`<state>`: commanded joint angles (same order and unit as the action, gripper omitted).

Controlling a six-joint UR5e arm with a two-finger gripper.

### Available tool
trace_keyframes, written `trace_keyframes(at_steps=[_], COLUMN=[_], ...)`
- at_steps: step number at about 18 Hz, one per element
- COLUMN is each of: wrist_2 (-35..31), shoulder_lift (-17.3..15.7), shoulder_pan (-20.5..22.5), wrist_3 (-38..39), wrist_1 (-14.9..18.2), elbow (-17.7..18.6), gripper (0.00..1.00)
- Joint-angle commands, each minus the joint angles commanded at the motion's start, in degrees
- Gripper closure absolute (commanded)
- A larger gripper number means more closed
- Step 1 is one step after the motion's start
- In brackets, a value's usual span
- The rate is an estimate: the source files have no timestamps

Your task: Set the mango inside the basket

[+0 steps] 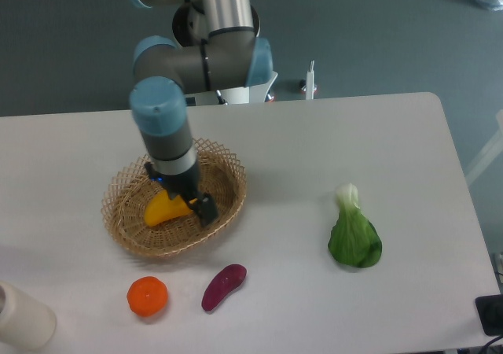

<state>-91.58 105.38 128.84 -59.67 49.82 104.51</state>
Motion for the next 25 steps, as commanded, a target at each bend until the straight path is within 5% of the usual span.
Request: trace_keyframes(at_steps=[6, 17, 25], wrist_2=[0.8, 0.5, 1.8], shoulder_lift=[1.1, 6.8, 7.9], shoulder_pan=[6.9, 15.1, 21.6], wrist_3=[-4.0, -14.0, -24.5], wrist_1=[7.6, 7.7, 7.2], elbow=[-8.2, -12.0, -12.9], gripper=[0.0, 0.0, 0.0])
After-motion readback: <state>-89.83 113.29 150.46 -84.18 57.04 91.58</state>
